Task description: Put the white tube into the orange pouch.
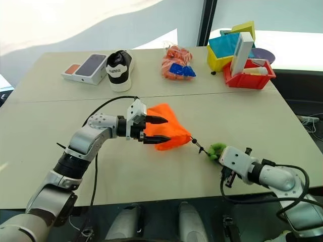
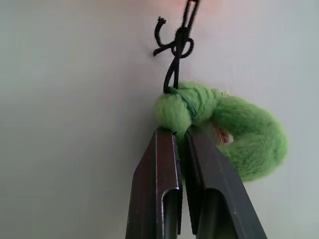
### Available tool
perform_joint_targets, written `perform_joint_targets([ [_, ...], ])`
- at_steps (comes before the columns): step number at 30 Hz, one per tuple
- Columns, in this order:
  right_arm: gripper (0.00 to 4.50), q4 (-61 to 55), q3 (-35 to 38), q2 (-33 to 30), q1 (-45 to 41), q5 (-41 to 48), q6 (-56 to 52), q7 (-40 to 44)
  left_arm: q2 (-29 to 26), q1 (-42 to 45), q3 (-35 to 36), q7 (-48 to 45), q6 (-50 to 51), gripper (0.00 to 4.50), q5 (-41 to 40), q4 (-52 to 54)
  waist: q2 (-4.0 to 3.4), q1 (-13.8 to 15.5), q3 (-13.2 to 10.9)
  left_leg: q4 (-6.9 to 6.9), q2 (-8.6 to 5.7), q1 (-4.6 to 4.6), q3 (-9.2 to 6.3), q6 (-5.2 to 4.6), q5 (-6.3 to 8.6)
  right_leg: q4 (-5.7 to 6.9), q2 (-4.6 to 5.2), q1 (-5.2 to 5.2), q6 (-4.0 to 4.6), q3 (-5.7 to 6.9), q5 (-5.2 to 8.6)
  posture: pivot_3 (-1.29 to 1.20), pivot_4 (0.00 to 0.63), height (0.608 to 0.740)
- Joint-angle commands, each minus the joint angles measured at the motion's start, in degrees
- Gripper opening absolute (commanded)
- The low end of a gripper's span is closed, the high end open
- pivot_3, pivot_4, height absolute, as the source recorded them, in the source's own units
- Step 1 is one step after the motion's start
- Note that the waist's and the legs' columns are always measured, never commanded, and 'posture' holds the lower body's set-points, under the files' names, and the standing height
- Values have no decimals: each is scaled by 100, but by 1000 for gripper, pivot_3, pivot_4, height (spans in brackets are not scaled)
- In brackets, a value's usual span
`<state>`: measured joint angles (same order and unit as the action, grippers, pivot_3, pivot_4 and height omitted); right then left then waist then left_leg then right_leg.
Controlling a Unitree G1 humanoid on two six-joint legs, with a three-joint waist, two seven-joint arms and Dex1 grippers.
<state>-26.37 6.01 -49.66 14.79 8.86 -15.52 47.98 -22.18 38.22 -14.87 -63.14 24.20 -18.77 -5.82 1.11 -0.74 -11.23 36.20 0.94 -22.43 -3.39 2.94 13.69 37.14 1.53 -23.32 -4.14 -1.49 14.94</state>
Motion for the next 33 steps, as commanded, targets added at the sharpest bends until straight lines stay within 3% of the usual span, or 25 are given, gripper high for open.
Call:
perform_joint_targets([
  [1, 31, -709, 111, 0, 347, 429, -372, 201, 66, 82, 96, 22, -134, 3777, 2, 14, 0, -3, 0, 1, 0, 1, 1, 0, 0, 0, 1, 1, -4, 0, 2, 0, 150, 740],
  [7, 31, -1034, 169, 137, 363, 442, -839, -148, 128, 80, 155, 78, 16, 3777, -81, 84, 0, -3, 0, 9, -1, 1, 6, 0, 0, -1, 3, 4, -1, -4, 20, 0, 150, 740],
  [11, 1500, -1214, 301, 227, 118, 1124, -1425, -49, 113, -5, 229, 159, 106, 3777, -122, 174, 0, 6, 0, 11, -1, 1, 4, 0, 0, 1, 3, 4, 3, -4, 19, 0, 150, 740],
  [14, 3076, -1262, 537, 379, -220, 1422, -1722, -291, 54, -115, 344, 300, 220, 3777, -164, 308, 0, -4, 0, 9, 0, 1, 2, 0, 0, 0, 2, 4, -9, -3, 13, 0, 150, 740],
  [21, 3076, -1100, 529, 500, -982, 1795, -2335, -618, -31, -476, 669, 595, 481, 3777, -318, 639, 0, 3, 0, 7, 0, 2, 0, 0, 0, 3, 2, 4, -12, -2, 10, 0, 150, 740],
  [33, 3076, -980, 120, 203, -650, 1330, -2526, -764, -260, -1116, 589, 657, 757, 3777, -475, 1322, 0, 9, 0, 6, -1, 1, 2, 0, 0, 1, 5, 4, 18, -2, 11, 0, 150, 740],
])
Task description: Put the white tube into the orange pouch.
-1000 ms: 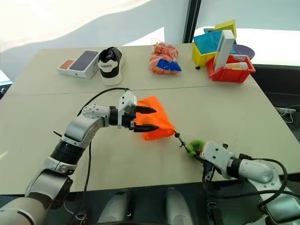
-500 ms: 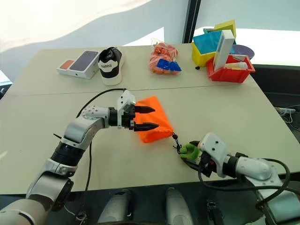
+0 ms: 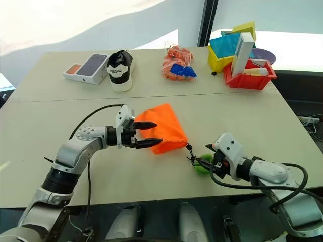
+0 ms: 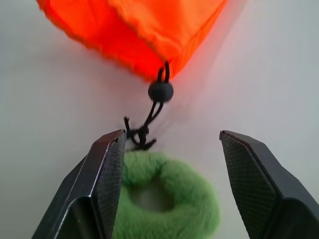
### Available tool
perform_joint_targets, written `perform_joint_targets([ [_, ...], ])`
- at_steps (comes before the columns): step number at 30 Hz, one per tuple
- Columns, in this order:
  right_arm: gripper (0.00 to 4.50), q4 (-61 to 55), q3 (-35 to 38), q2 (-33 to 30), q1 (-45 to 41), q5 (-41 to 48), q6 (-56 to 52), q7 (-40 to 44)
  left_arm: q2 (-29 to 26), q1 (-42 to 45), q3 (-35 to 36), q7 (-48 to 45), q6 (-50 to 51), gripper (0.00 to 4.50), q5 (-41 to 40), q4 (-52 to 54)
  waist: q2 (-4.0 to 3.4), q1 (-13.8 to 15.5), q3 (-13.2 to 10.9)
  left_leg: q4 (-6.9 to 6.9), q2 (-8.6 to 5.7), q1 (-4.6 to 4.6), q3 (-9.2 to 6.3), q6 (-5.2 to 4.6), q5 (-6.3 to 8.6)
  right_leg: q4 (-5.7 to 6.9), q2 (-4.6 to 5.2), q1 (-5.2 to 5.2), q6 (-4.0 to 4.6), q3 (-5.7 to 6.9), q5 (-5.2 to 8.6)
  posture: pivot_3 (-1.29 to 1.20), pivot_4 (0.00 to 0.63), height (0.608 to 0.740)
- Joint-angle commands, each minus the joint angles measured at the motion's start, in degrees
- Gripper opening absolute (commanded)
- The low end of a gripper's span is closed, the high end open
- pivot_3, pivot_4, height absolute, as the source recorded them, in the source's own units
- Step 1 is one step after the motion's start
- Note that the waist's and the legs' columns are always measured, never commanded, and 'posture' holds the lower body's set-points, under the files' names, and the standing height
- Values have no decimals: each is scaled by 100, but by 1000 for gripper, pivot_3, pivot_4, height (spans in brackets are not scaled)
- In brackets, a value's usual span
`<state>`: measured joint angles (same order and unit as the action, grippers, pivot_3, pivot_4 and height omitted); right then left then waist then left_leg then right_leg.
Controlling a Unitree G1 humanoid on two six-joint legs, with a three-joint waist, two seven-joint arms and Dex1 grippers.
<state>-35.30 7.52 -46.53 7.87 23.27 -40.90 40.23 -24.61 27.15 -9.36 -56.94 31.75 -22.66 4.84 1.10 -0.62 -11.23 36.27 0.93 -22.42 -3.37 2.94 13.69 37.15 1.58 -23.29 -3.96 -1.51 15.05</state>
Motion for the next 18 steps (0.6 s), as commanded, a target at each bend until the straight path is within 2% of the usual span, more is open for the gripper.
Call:
perform_joint_targets([
  [1, 3076, -51, -77, -129, 41, -155, -2, -10, -12, -11, 37, 49, 18, 3777, -97, 275, 0, -3, 0, 1, 0, 0, 0, 0, 0, 0, 0, 0, -2, 0, 1, 0, 150, 740],
  [2, 3076, -23, -109, -137, 33, -185, -5, -21, -6, -11, 36, 62, 32, 3777, -105, 291, 0, -5, 0, 1, 0, 0, 1, 0, 0, 0, 0, 0, -5, -1, 3, 0, 150, 740],
  [3, 2562, 0, -139, -129, 5, -198, 2, -26, -1, -18, 30, 77, 45, 3777, -115, 312, 0, -14, 0, 1, 0, 0, 1, 0, 0, 0, 0, 0, -8, -1, 5, 0, 150, 740],
  [5, 1826, -8, -144, -70, -103, -126, -51, -26, -2, -41, 14, 98, 52, 3777, -129, 342, 0, -19, 0, 0, 0, 0, 1, 0, 0, 0, 0, 0, -9, -1, 5, 0, 150, 740],
  [9, 1826, -16, -186, -55, -269, -21, -224, 6, -4, -110, -8, 133, 53, 3777, -145, 410, 0, -11, 0, 0, 1, 1, 1, 0, 0, 2, -2, -1, -11, -1, 0, 0, 150, 740],
  [18, 1826, 64, -322, -554, -87, -254, -355, 228, -21, -191, 27, 207, 45, 3777, -181, 506, 1, -2, 0, 1, 0, -1, 2, 0, 0, -2, 0, 0, -4, -1, 2, 0, 150, 740],
])
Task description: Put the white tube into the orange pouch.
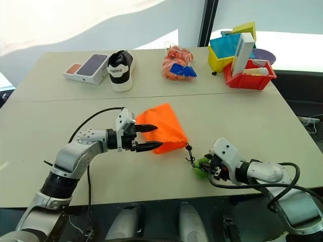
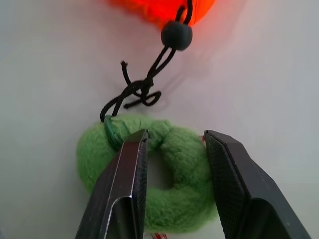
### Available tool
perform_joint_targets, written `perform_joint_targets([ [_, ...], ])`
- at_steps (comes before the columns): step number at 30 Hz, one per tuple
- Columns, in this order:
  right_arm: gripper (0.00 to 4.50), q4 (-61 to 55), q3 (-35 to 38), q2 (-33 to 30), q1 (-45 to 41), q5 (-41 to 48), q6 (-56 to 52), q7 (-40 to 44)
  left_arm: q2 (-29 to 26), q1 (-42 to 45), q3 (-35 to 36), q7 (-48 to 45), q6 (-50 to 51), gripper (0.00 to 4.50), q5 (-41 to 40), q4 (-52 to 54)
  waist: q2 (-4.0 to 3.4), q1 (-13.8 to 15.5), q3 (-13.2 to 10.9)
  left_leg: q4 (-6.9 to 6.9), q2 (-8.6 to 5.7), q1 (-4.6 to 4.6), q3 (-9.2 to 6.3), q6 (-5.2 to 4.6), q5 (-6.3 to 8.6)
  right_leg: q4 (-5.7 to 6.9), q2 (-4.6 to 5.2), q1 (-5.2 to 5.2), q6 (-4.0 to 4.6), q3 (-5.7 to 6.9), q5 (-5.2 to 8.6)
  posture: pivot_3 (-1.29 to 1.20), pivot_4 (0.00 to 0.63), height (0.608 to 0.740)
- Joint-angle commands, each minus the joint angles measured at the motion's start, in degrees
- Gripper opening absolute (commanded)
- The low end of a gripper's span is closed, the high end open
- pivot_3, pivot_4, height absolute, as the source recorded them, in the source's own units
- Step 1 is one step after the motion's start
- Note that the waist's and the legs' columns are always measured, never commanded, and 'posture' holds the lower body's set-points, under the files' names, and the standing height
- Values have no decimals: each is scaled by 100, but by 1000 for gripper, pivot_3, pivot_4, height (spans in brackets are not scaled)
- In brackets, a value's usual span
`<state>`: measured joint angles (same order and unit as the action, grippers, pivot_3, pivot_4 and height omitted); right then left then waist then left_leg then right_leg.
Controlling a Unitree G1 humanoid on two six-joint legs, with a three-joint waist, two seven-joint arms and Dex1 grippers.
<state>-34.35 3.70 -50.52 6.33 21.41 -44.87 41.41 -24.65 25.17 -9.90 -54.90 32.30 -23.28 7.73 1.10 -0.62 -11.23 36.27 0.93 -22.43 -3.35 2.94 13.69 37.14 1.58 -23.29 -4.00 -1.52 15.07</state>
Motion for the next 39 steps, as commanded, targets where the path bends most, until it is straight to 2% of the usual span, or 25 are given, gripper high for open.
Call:
perform_joint_targets([
  [1, 1557, 11, 76, -166, 46, -86, 56, 96, -15, 7, 73, -1, -22, 3777, -112, 204, 1, -2, 0, 0, 0, 0, 0, 0, 0, 0, 0, 0, -1, 0, 1, 0, 150, 740],
  [3, 923, 85, 79, -193, 8, -172, 149, 79, -7, 8, 49, -16, -59, 3777, -93, 174, 1, -3, 0, 0, 0, 0, 0, 0, 0, 0, 0, 0, -10, 0, 6, 0, 150, 740],
  [5, 25, 137, 55, -198, -20, -293, 269, 40, 5, 17, 34, -25, -87, 3777, -83, 154, 1, -4, 0, 0, 0, 0, 0, 0, 0, 0, -1, 0, -13, 0, 8, 0, 150, 740],
  [12, 25, 213, 168, -63, -101, -330, 339, -78, 155, 232, 18, -91, -680, 3777, 92, -112, 0, -2, 0, 2, 0, 0, 0, 0, 0, 0, 0, 0, -13, 0, 7, 0, 150, 740],
  [17, 25, 278, 205, -8, -104, -308, 335, -84, 96, 855, -558, -646, -2713, 3777, 1102, -1094, 1, 10, 0, 3, -1, 0, 1, 0, 0, 0, -1, 1, -6, 0, 4, 0, 150, 740],
  [23, 25, 401, 361, -50, -87, -364, 401, -78, 313, 1622, -909, -1113, -3924, 3777, 1580, -2163, 1, 4, 0, 3, -2, -2, 4, 0, 0, -5, 0, 2, 4, -2, -6, 0, 150, 740],
  [31, 25, 367, 494, -113, -3, -359, 476, 0, 858, 2625, -1474, -2248, -4919, 3777, 1767, -3138, 1, 3, 0, 3, -2, -4, 4, 0, 0, -4, -2, 1, -12, -1, -11, 0, 150, 740],
  [35, 25, 317, 501, -74, 26, -374, 481, -25, 1116, 3114, -1753, -2717, -5697, 3777, 2041, -3922, 2, -12, 0, 3, -4, -3, 4, -1, 0, -5, -2, 1, -25, -1, 0, 0, 150, 740],
  [39, 25, 220, 486, -14, 92, -393, 473, -101, 1430, 3573, -2005, -2821, -6990, 3777, 2504, -5112, 2, -8, -1, 0, -3, -3, 2, -2, 1, -3, -5, -2, -25, -1, 1, 0, 150, 740],
])
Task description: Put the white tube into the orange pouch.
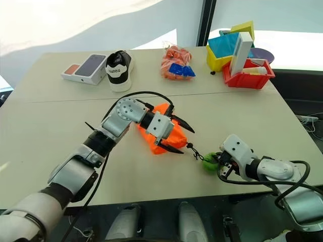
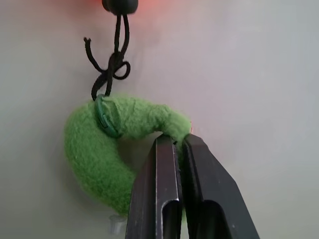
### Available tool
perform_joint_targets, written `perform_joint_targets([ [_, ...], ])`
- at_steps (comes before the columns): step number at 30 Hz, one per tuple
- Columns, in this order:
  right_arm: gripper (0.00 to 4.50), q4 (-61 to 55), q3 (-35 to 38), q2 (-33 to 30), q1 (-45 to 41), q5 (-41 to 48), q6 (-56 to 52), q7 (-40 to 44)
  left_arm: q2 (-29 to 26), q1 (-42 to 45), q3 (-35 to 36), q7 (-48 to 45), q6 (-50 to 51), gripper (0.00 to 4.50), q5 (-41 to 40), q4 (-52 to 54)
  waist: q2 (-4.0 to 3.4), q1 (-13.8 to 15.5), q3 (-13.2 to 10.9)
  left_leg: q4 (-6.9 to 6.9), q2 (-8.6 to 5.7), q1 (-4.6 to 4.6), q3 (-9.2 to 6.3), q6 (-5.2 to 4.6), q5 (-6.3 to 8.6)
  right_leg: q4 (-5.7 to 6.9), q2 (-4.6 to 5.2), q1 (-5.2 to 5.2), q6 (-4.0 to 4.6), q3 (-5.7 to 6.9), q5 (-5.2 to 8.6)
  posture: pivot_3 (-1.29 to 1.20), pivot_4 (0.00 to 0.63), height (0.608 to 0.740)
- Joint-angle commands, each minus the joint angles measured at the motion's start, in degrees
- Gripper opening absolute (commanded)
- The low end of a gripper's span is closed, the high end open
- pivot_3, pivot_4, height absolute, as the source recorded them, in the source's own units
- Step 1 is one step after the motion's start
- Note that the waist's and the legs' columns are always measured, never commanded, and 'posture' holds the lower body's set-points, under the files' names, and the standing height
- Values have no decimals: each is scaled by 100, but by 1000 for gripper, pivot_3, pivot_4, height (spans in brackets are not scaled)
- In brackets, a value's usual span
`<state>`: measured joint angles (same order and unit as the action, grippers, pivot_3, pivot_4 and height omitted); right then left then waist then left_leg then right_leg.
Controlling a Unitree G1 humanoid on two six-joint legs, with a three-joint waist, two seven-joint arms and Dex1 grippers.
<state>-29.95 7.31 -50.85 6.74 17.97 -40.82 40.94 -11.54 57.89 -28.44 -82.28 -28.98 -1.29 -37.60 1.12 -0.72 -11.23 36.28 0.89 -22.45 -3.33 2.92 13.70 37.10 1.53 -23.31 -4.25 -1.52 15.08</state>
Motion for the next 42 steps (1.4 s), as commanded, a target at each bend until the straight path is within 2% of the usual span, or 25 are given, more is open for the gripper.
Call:
perform_joint_targets([
  [1, 25, -259, 129, 35, 88, -54, 67, -76, 182, 386, -201, -102, -1145, 3777, 401, -829, 1, 3, 0, 0, 0, -1, 0, 0, 0, 0, 0, -1, 0, 0, 0, 0, 150, 740],
  [7, 25, -431, 160, 116, 243, -59, 36, -201, 515, 759, -236, 316, -2104, 3777, 883, -1922, 3, 7, -2, 1, 0, -6, 1, -2, 1, -4, 1, -3, -5, -1, 0, 0, 150, 740],
  [12, 25, -478, 174, 136, 287, -57, 24, -243, 680, 925, -214, 681, -2499, 3777, 1232, -2490, 4, 3, -2, 1, 0, -6, 0, -3, 2, -3, 1, -2, -9, -1, -1, 0, 150, 740],
  [25, 25, -480, 61, 156, 139, -82, -11, -273, 846, 1059, -253, 1721, -2844, 3777, 2057, -3104, 4, 10, -2, 0, -1, -5, 0, -3, 2, -2, 1, -2, -13, 0, -3, 0, 150, 740],
  [32, 25, -568, -17, 222, 163, -118, -58, -342, 909, 1116, -137, 1788, -2690, 3777, 2086, -3308, 4, 8, -2, 0, -1, -4, 0, -3, 2, 1, 1, -2, -13, 0, -3, 0, 150, 740],
  [35, 0, -594, -13, 233, 169, -117, -73, -353, 906, 1135, -135, 1791, -2668, 2919, 2103, -3346, 4, 5, -2, 1, -1, -4, 0, -3, 2, 1, 1, -1, -13, 0, -3, 0, 150, 740],
  [40, 0, -753, 17, 247, 128, -76, -123, -381, 898, 1220, -131, 1987, -2591, 312, 2187, -3398, 4, 5, -2, -1, -1, -3, 0, -3, 2, 2, 1, -2, -13, 0, -3, 0, 150, 740],
  [42, 0, -847, 44, 250, 108, -35, -136, -364, 877, 1236, -128, 2074, -2572, 191, 2229, -3405, 4, 6, -2, -1, -1, -4, 0, -3, 2, 2, 1, -2, -14, 0, -3, 0, 150, 740],
])
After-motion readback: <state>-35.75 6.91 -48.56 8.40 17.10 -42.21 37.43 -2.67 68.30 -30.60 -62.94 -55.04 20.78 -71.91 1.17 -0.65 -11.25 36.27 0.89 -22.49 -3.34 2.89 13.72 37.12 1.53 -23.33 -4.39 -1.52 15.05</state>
